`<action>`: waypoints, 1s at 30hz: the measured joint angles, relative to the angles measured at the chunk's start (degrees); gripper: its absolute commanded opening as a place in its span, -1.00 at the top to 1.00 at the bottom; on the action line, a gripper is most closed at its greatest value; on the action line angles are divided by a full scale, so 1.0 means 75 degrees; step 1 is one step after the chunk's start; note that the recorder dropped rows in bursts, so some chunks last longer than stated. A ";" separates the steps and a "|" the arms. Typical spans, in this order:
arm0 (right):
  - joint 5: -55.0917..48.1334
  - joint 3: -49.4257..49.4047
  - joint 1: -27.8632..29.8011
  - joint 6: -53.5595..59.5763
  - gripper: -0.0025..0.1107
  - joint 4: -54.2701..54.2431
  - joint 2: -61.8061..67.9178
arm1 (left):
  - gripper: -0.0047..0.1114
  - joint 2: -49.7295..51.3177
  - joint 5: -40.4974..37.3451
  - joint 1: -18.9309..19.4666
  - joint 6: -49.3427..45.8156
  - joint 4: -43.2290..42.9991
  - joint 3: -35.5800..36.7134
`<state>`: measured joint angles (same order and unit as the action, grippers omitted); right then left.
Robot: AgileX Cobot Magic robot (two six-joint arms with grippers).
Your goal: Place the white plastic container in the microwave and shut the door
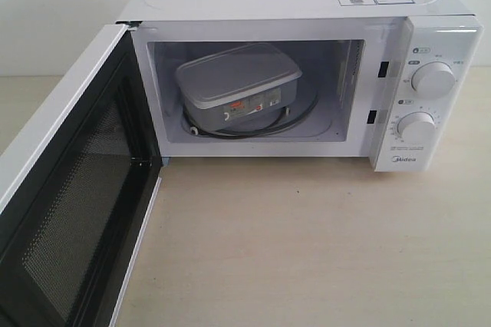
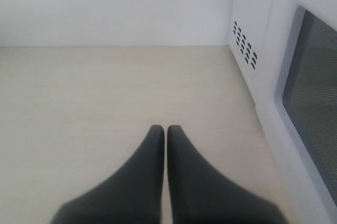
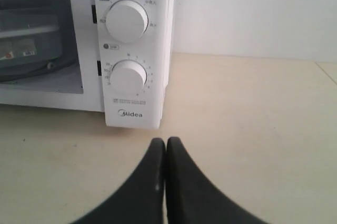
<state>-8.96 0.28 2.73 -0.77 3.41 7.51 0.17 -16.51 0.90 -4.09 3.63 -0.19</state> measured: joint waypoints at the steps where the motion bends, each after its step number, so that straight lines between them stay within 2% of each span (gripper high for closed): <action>1: -0.0232 -0.0012 0.0000 0.0000 0.96 0.0000 -0.0133 | 0.84 0.0000 0.0000 0.0000 0.0000 0.0000 0.0000; 12: -0.1330 -0.0036 0.0000 -0.0013 0.96 -0.0030 -0.0960 | 0.84 0.0000 0.0000 0.0000 0.0000 0.0000 0.0000; 30: -0.1403 -0.0036 0.0000 -0.0107 0.96 -0.0368 -0.0960 | 0.84 0.0000 0.0000 0.0000 0.0000 0.0000 0.0000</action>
<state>-19.48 0.01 2.73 -1.57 0.64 0.31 0.17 -16.51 0.90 -4.09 3.63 -0.19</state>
